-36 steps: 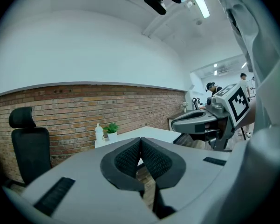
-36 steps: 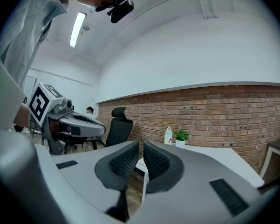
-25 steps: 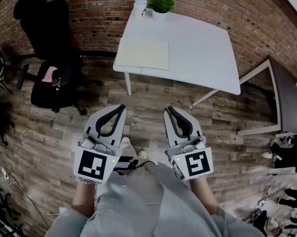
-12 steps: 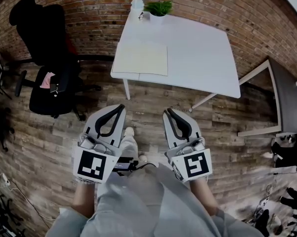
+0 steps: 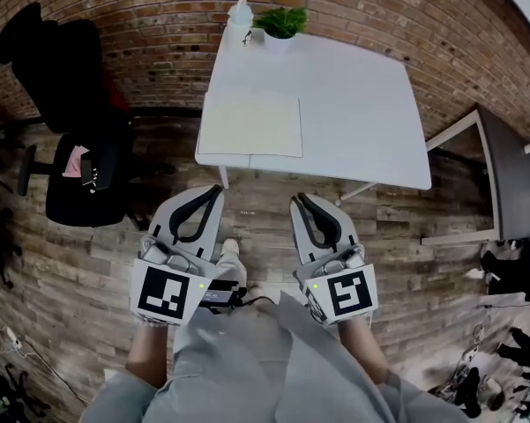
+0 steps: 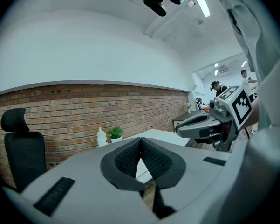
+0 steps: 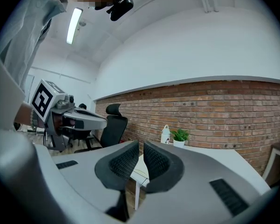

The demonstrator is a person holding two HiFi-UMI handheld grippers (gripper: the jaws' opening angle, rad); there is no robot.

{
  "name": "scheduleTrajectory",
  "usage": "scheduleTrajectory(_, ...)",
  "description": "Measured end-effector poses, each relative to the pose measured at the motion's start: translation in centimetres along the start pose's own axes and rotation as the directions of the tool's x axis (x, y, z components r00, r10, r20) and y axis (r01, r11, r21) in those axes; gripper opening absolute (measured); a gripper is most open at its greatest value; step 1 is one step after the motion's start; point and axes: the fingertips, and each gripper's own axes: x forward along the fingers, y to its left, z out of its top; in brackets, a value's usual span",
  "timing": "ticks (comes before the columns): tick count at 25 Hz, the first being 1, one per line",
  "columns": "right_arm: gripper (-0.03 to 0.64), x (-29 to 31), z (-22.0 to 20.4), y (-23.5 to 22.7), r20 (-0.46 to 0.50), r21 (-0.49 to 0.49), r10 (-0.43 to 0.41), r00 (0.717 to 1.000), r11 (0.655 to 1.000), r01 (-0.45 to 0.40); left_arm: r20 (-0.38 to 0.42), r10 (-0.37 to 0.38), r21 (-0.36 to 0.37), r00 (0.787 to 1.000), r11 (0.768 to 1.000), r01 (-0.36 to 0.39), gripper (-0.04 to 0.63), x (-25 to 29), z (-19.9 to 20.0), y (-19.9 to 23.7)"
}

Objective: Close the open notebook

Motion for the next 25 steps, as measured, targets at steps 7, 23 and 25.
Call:
scheduleTrajectory(7,0.058,5.4,1.6,-1.7,0.005,-0.011,-0.033,0.999,0.999,0.033,0.014,-0.034,0.003,0.999,0.999,0.034,0.018,3.8,0.3,4.8)
scheduleTrajectory(23,0.058,13.8,2.7,-5.6,-0.004,-0.007,-0.124,0.992,0.992,0.124,0.014,-0.117,0.011,0.993,0.993,0.117,0.018,10.9,-0.2,11.6)
scheduleTrajectory(25,0.058,14.3,2.6,-5.9,-0.014,-0.005,-0.129,0.992,0.992,0.129,0.011,-0.125,0.008,0.992,0.992,0.125,0.018,11.5,-0.4,11.8)
